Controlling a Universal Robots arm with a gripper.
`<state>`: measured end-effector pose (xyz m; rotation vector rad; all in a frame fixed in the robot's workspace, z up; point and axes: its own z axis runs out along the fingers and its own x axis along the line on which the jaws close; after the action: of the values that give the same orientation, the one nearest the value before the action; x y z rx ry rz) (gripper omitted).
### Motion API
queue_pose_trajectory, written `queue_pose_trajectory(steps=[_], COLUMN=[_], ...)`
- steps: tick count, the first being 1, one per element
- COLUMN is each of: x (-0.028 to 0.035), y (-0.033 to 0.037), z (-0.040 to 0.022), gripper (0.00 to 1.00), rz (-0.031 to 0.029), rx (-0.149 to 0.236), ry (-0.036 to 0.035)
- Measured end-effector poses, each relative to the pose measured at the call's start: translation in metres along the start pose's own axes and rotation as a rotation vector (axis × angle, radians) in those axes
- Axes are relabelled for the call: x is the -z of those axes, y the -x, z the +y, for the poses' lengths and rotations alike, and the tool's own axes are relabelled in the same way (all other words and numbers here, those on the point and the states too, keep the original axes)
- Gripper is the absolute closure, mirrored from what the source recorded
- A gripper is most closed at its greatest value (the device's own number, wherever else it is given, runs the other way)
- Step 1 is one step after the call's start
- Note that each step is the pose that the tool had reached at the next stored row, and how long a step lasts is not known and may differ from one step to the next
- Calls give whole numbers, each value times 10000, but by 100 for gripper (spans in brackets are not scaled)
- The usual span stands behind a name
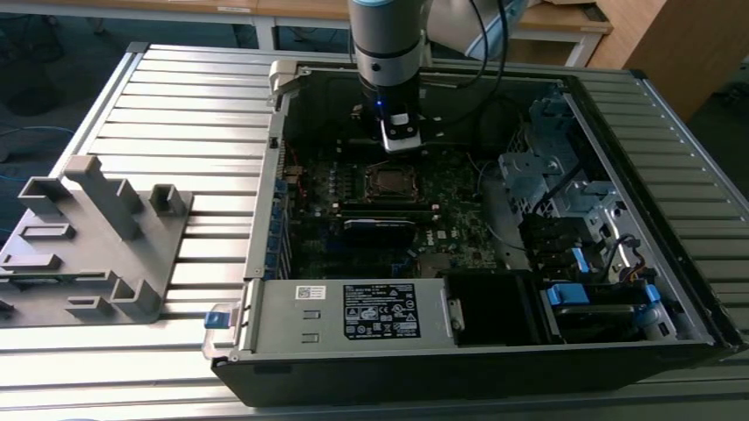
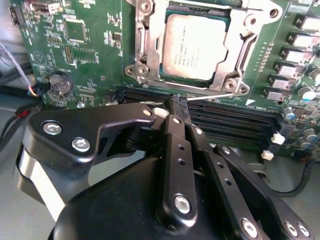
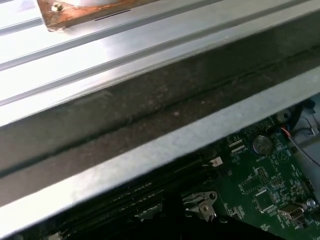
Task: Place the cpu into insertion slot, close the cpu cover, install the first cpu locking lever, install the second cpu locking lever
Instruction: 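Install the first cpu locking lever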
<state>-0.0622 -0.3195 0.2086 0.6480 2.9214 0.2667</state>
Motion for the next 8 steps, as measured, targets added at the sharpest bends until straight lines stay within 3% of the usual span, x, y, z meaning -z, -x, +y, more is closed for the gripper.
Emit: queue_pose_trajectory(steps=[4,8], x=[-2,-1], y=[-10,-27], z=[6,6], gripper=[89,89], rz=[-34,-27], rx=[-178,-221], ry=[-14,16])
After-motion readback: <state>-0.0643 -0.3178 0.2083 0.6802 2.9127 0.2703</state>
